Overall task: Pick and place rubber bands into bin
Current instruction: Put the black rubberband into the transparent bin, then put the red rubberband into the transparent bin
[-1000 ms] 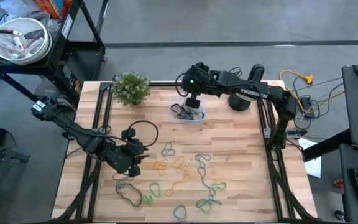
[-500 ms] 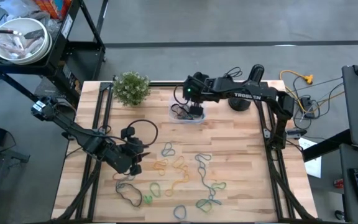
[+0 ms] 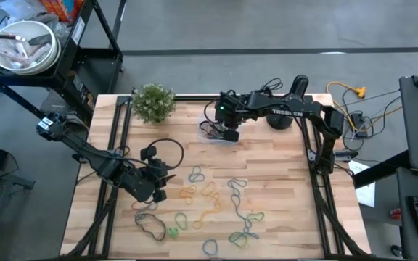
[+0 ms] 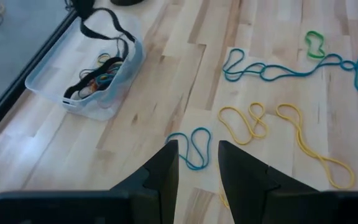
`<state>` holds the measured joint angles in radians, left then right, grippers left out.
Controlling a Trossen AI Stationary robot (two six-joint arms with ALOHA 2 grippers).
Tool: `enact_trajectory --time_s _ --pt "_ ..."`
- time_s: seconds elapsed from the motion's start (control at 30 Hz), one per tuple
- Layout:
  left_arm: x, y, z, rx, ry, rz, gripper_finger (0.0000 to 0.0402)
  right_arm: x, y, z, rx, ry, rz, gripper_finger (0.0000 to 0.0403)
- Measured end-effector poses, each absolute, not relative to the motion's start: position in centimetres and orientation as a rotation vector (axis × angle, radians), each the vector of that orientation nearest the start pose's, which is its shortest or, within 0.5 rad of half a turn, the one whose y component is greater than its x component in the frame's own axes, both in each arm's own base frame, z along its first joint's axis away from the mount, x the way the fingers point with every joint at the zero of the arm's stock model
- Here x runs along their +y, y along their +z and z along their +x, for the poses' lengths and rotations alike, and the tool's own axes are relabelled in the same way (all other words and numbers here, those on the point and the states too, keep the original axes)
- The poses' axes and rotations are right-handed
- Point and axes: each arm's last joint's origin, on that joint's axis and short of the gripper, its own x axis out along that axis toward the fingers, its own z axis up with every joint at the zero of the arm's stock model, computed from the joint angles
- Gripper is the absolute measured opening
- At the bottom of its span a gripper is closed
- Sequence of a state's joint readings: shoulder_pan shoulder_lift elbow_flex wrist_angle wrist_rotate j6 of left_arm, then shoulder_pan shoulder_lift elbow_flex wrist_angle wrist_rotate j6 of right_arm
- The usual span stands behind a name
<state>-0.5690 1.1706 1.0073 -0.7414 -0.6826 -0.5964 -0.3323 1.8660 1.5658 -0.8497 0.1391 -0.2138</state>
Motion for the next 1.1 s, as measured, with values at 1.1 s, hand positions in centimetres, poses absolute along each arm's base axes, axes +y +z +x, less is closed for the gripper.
enact_trajectory --time_s 1.1 --pt "-10.3 23.4 16.8 1.256 0.134 -0.244 0.0098 -3.3 31.7 35.2 0.935 0.257 -0.094 0.0121"
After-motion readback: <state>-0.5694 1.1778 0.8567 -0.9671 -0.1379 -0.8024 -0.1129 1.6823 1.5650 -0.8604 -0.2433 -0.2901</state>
